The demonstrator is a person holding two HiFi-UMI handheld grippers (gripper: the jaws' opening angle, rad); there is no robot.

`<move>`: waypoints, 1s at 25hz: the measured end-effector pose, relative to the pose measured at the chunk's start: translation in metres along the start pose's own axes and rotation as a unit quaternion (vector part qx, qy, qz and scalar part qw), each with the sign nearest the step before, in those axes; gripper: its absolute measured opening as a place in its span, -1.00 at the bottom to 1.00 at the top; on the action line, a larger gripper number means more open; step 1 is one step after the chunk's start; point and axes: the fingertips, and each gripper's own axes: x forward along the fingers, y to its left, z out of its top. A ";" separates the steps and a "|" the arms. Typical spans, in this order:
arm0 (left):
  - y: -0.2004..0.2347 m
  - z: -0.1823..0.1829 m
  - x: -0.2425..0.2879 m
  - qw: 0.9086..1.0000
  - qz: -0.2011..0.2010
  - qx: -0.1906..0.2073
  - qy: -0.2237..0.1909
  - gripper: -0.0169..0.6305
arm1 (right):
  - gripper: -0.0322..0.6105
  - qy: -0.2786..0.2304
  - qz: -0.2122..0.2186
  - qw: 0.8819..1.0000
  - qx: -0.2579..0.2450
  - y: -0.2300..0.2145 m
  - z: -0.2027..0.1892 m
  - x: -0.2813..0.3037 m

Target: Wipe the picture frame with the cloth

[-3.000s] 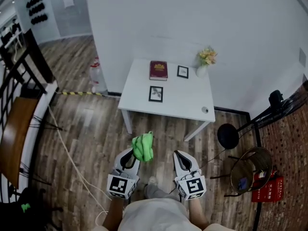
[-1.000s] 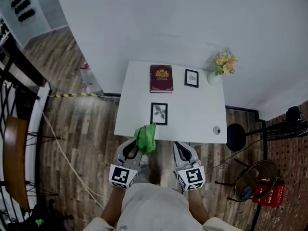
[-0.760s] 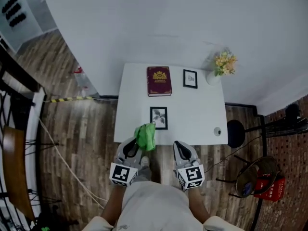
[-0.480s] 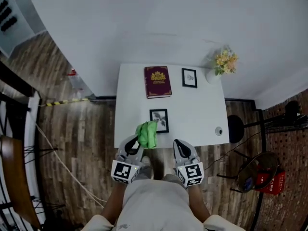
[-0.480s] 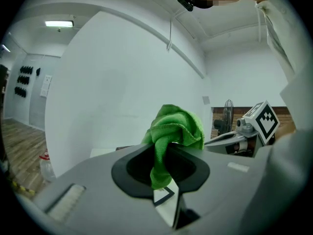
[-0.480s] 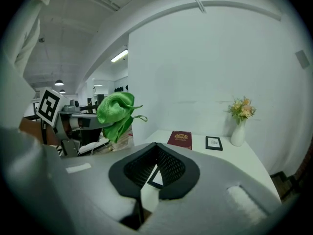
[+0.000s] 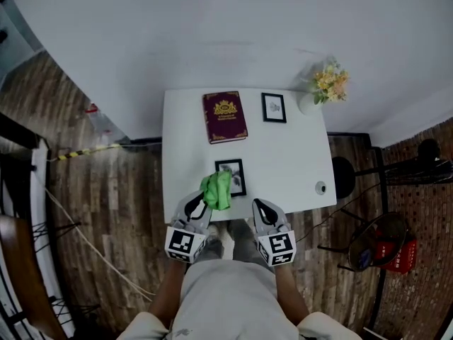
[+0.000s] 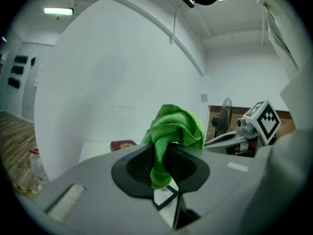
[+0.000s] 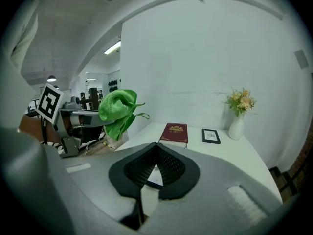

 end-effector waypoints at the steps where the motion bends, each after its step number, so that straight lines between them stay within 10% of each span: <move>1: 0.002 -0.001 0.004 1.000 0.000 -0.004 0.002 -0.69 | -0.89 0.003 -0.001 1.000 0.001 -0.002 -0.002 0.004; 25: 0.025 -0.057 0.112 0.996 0.020 -0.016 0.086 -0.69 | -0.83 0.144 0.048 0.988 0.019 -0.050 -0.094 0.107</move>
